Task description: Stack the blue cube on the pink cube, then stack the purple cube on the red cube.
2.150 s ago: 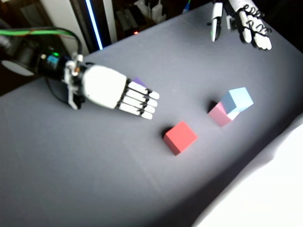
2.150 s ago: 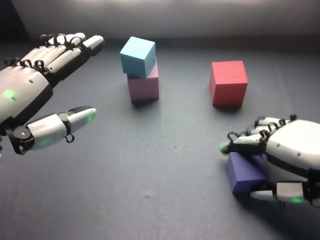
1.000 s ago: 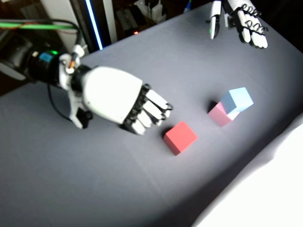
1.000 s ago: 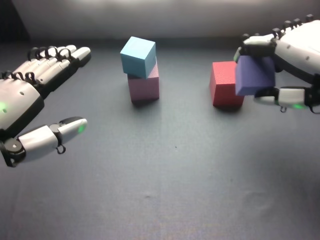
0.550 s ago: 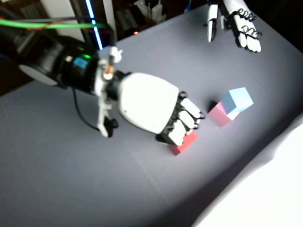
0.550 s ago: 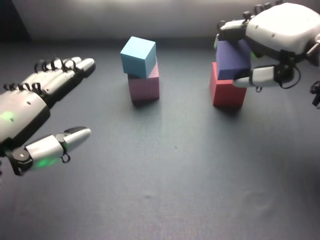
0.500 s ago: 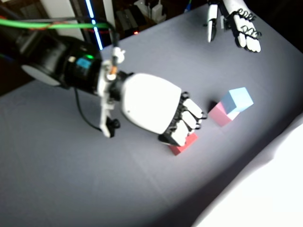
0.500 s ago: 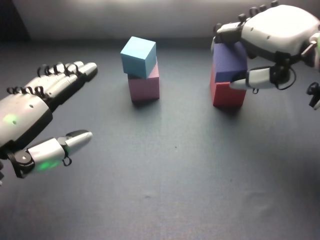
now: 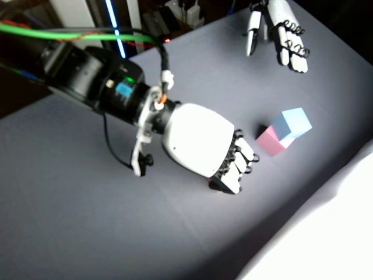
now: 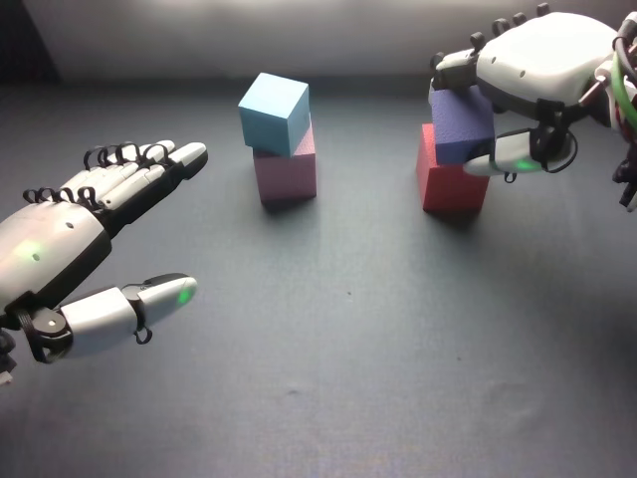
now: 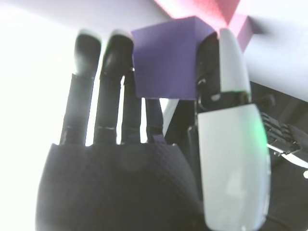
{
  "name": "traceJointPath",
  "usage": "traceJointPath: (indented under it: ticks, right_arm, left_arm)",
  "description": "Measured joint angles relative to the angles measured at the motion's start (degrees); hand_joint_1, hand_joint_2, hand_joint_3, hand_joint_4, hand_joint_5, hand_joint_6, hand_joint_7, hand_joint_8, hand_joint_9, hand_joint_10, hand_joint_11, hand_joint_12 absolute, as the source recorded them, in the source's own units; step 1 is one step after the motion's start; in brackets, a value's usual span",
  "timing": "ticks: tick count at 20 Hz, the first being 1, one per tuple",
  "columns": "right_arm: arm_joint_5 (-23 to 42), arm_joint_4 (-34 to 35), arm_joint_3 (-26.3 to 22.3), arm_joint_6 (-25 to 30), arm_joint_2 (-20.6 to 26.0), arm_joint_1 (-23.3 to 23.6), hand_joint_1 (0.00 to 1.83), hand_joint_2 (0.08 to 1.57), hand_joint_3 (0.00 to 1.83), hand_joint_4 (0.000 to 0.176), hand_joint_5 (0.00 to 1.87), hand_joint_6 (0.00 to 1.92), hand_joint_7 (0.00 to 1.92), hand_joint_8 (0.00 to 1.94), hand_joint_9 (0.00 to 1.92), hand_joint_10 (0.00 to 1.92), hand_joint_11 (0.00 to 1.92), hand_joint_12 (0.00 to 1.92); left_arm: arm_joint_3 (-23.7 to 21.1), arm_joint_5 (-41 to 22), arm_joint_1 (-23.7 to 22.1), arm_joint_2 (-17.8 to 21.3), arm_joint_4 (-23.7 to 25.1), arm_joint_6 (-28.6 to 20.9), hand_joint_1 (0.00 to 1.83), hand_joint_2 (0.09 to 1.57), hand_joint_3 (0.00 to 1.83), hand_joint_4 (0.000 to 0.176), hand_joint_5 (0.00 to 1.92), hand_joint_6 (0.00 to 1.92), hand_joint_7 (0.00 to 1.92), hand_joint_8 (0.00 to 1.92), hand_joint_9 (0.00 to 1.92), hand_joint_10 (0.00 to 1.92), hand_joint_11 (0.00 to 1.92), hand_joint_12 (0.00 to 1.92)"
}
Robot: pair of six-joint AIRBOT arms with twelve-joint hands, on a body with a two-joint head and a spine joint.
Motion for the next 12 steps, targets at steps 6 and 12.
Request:
traceJointPath:
  ticks: [6,12]
  right_arm:
    - [-0.72,1.53,1.79,0.02,-1.40,0.00,1.30,1.25,0.00,0.000,0.46,0.84,0.72,1.41,0.70,1.31,0.57,1.75]
    - [-1.66,2.73,2.03,0.00,-1.62,-0.02,0.74,1.36,0.00,0.000,0.17,0.02,0.25,0.06,0.14,0.98,0.01,1.73]
  left_arm:
    - [0.13,-0.42,0.00,-0.28,0.07,-0.28,0.49,1.27,0.00,0.176,0.00,0.00,0.00,0.00,0.00,0.00,0.00,0.00]
    - [0.13,-0.66,0.02,-0.42,-0.07,-0.44,0.47,1.26,0.00,0.176,0.00,0.00,0.00,0.00,0.00,0.00,0.00,0.00]
